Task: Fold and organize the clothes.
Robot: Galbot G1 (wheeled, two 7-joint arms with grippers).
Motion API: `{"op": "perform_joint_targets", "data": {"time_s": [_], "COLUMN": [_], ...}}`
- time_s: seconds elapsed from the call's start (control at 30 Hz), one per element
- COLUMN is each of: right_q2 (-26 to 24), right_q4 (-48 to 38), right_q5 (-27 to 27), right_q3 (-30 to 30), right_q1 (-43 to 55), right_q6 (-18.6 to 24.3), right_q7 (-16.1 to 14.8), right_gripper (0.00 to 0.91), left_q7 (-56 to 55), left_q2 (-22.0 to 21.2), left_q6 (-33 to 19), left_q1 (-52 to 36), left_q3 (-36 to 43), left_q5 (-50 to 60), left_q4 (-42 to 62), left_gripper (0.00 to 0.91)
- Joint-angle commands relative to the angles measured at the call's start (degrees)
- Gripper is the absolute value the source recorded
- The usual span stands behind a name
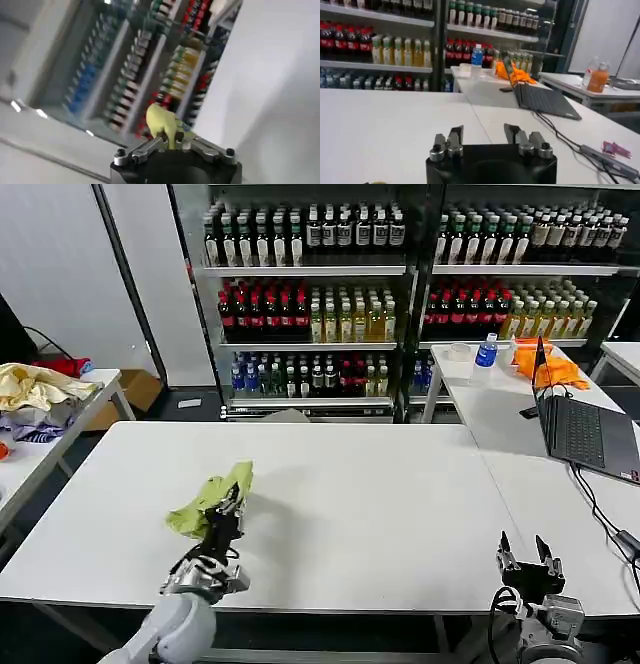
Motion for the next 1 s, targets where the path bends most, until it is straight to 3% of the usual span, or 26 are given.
{"op": "perform_joint_targets", "data": {"time_s": [0.03,0.4,0.73,0.77,0.8,0.9,0.93,1.0], "right_q2": [0.2,0.1,0.1,0.1,0.0,-0.1,-0.1,0.0], "right_q4": [-0.3,-1.6,-2.6,-2.6,-2.5,-2.5,-2.5,-2.9], "right_q5": [0.0,0.1,0.1,0.1,0.2,0.5,0.6,0.8], "right_q3": [0.1,-0.1,-0.6,-0.6,-0.6,-0.8,-0.9,-1.3], "right_q1": [0.1,1.1,2.3,2.3,2.4,2.6,2.6,3.2], "right_q6": [0.0,0.0,-0.1,0.0,0.0,0.3,0.4,0.6], "right_q7": [0.0,-0.2,-0.2,-0.4,-0.7,-1.1,-1.2,-1.2], "right_gripper": [0.615,0.615,0.615,0.625,0.655,0.786,0.897,0.907], "left_q7": [1.1,-3.8,-6.8,-6.7,-6.7,-5.8,-5.3,-4.0], "left_q2": [-5.8,-14.0,-18.9,-19.3,-19.6,-19.9,-20.0,-19.7], "left_q6": [6.5,6.3,3.1,2.8,2.5,-1.2,-1.7,-3.5], "left_q1": [-9.2,-17.1,-21.3,-21.6,-21.9,-22.2,-22.1,-21.4], "left_q3": [7.7,8.5,8.6,8.5,8.5,8.4,8.3,8.0], "left_q5": [-74.1,-94.1,-99.5,-99.5,-99.5,-98.6,-98.2,-97.3], "left_q4": [0.8,9.4,15.7,16.4,17.0,17.9,17.8,17.0], "left_gripper": [0.030,0.030,0.040,0.212,0.907,0.907,0.907,0.907]}}
